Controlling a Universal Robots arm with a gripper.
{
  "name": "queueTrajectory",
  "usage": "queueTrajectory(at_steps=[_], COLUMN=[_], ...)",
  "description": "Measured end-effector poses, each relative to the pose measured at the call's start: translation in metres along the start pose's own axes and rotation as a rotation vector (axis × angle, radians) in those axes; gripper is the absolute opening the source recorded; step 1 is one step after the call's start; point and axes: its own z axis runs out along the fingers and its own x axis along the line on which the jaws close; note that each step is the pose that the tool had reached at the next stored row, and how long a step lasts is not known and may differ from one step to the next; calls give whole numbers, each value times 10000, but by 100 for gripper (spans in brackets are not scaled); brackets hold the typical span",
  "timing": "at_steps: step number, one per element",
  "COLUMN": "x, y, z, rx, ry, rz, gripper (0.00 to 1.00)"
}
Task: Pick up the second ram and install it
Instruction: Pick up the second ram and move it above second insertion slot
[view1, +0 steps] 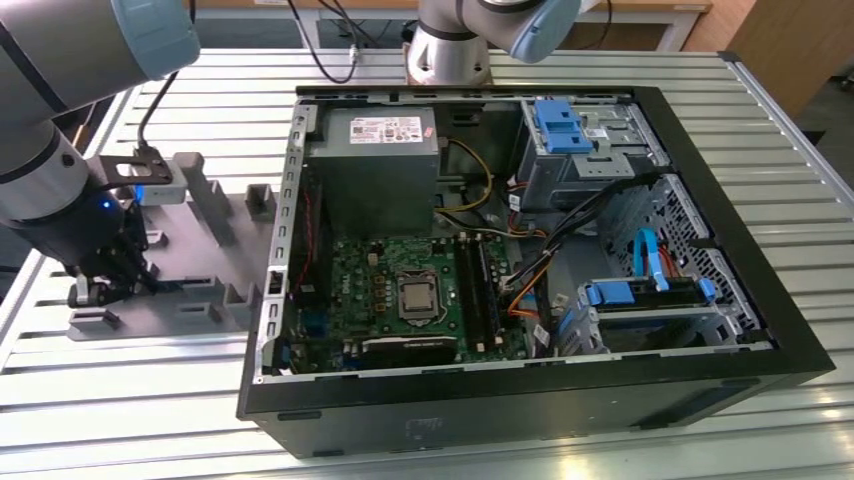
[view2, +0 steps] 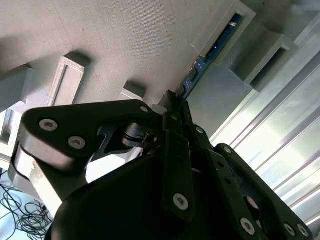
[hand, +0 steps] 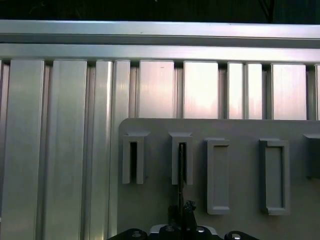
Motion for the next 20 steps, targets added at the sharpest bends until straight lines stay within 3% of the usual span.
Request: queueTrajectory(at_steps=[6,11,20], x=[0,-1,-9], y=[0,0,0], z=[-2,-58,-292], rx=[1,0,0], ry=[0,0,0], rz=[-6,-5,-5], gripper=[14,14,14])
